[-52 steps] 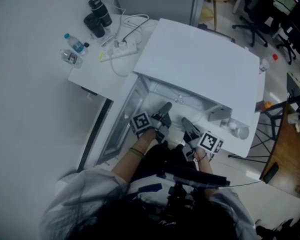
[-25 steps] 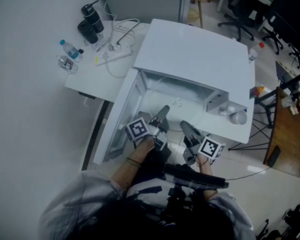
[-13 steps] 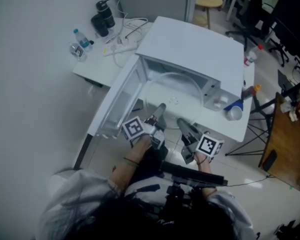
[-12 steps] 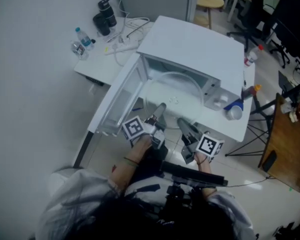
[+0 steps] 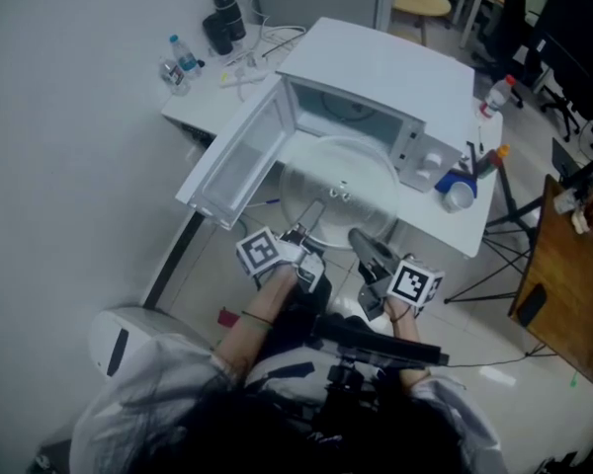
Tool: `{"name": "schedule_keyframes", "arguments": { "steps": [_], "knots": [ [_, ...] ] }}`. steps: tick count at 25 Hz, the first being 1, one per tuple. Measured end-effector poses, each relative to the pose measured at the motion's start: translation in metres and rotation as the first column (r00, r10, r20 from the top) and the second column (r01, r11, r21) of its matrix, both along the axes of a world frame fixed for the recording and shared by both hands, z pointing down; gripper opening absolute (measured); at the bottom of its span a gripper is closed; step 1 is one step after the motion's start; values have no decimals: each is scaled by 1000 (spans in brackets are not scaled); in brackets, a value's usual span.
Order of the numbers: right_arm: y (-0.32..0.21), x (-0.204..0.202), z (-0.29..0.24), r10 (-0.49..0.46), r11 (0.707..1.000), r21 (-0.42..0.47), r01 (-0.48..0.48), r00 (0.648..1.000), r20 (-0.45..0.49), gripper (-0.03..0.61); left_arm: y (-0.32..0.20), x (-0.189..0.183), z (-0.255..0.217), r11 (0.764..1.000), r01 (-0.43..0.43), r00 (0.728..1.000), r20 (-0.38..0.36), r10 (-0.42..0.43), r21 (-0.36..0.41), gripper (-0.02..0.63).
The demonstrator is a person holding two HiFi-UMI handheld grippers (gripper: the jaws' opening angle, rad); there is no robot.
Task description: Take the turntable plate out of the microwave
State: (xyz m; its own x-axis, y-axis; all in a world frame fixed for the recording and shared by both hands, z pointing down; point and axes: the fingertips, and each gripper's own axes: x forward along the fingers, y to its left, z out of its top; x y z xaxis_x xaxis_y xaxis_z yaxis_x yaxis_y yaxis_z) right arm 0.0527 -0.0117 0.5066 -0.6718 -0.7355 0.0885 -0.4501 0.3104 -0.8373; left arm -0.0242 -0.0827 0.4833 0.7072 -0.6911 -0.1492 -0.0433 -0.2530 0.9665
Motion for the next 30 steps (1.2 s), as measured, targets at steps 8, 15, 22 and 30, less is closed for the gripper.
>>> {"name": "schedule_keyframes", "arguments": {
  "steps": [8, 15, 22, 30],
  "knots": [
    [39, -10, -1, -33, 999, 14, 33, 999, 17, 97, 42, -13, 0, 999, 32, 999, 7, -32, 3, 17],
    [53, -15, -6, -40, 999, 28, 40, 999, 15, 97, 55, -20, -4, 999, 42, 999, 8, -42, 11, 15],
    [54, -15, -9, -34, 999, 41, 34, 999, 1, 95, 57, -20, -9, 999, 40, 999, -10, -40, 24, 13],
    [53, -12, -11, -32, 998, 46, 32, 999, -2, 95, 55, -18, -10, 999, 39, 999, -23, -39, 25, 12]
  ]
}}
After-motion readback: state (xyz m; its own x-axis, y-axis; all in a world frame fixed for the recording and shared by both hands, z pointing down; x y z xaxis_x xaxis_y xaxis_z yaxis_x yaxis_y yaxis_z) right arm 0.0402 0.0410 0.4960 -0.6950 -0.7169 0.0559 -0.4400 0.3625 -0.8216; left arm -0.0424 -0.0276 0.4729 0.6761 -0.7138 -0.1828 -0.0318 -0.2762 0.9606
